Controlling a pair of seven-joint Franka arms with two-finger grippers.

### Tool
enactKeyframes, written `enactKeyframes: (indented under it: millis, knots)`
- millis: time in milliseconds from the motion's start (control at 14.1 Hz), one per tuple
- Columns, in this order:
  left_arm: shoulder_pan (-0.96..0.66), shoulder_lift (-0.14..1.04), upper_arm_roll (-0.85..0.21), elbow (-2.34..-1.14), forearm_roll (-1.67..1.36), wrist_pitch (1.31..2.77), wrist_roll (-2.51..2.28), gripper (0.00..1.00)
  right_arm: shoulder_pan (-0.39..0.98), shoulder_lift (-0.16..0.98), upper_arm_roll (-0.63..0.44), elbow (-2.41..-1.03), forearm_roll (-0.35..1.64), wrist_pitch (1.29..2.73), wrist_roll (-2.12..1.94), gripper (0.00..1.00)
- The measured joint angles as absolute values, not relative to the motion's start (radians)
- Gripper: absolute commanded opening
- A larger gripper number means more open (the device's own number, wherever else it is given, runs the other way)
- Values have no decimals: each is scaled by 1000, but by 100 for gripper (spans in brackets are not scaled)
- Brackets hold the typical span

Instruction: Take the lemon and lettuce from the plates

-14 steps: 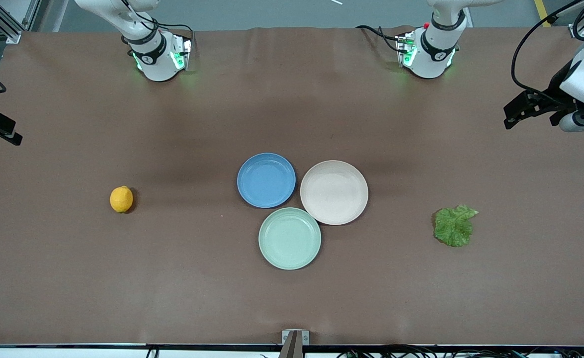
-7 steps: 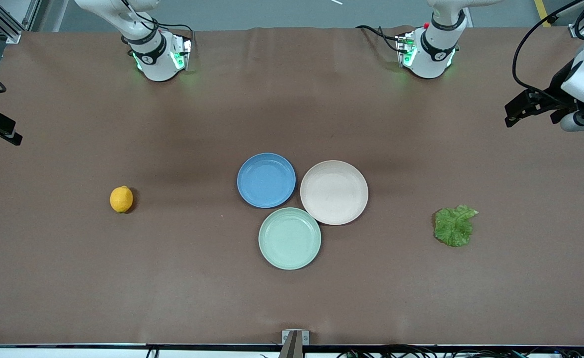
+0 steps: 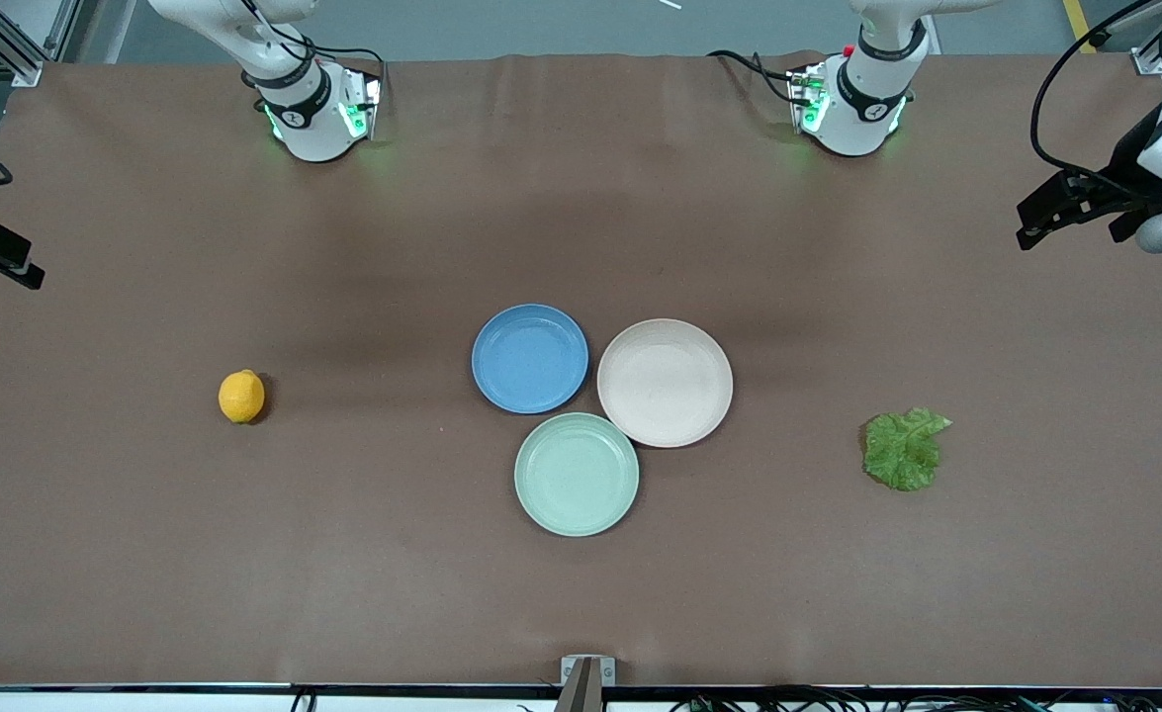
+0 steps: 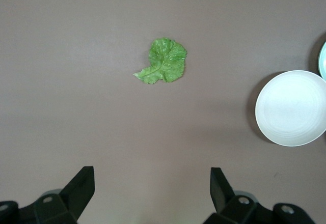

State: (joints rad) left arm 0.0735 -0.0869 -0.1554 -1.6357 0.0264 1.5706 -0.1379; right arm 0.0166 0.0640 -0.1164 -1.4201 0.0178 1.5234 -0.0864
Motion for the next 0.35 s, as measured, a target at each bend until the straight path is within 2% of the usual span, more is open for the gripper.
enactKeyframes:
  millis: [355]
  knots:
    - [73, -87, -156, -1629, 26, 1568, -138, 100, 17, 64, -116, -1420, 18, 1523, -86, 100]
